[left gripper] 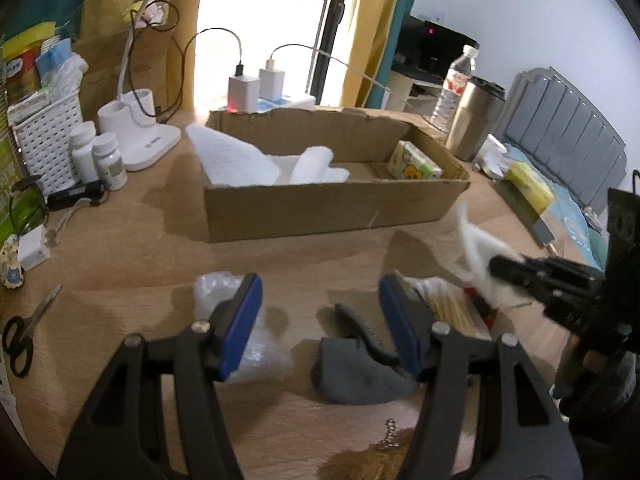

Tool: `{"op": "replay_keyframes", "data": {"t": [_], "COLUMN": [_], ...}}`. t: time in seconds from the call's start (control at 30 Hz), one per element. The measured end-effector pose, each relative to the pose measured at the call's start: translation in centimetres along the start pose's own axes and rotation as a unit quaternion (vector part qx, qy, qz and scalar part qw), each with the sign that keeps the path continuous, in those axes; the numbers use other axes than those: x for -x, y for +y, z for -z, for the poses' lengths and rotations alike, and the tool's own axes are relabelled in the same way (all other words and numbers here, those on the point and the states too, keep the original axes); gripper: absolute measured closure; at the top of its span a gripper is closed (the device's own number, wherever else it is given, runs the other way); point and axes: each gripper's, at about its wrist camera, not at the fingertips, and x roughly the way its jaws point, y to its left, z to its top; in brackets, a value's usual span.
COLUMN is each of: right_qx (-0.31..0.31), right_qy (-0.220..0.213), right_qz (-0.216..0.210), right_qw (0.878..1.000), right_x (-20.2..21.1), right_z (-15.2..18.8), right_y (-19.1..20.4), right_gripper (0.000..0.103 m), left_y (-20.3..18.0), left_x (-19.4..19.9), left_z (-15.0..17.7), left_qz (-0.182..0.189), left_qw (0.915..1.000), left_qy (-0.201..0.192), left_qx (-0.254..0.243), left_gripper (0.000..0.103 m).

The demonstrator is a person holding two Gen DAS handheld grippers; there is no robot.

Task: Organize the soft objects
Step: 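Move the right gripper to the second white wipe and grasp it, then grasp the bubble-wrap bundle with the left gripper while the right gripper holds the wipe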

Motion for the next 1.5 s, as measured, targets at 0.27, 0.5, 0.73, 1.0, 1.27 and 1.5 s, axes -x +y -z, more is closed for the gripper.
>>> {"op": "replay_keyframes", "data": {"t": [0.27, 0.5, 0.73, 1.0, 1.27, 1.5], "right_qx": [-0.006, 0.002, 0.009, 0.019, 0.021, 0.025], "right_qy": [-0.015, -0.013, -0.012, -0.005, -0.008, -0.02], "right_qz": [-0.001, -0.012, -0.018, -0.023, -0.021, -0.02], "right_qw": [1.0, 1.0, 1.0, 1.0, 1.0, 0.999], "right_x": [0.2, -0.6, -1.4, -2.0, -1.7, -0.8], "right_z": [-0.9, -1.4, -2.2, -2.5, -2.6, -2.8], "right_y": [-1.0, -0.5, 0.3, 1.2, 1.5, 1.7], "right_gripper": [0.089, 0.089, 0.089, 0.089, 0.089, 0.089], "left_y": [1.8, 2.9, 3.8, 5.7, 5.4, 3.1], "left_x": [-0.7, -1.0, -1.7, -3.2, -2.7, -1.4], "left_z": [0.2, 0.5, 0.6, 1.7, 1.6, 0.4], "left_qz": [-0.041, -0.076, -0.114, -0.099, -0.066, -0.034], "left_qw": [0.9991, 0.997, 0.9933, 0.9928, 0.9962, 0.9992], "left_qy": [0.008, 0.002, 0.013, 0.048, 0.035, 0.01], "left_qx": [0.012, 0.018, 0.018, 0.047, 0.044, 0.018], "left_gripper": [0.041, 0.041, 0.041, 0.041, 0.067, 0.067]}}
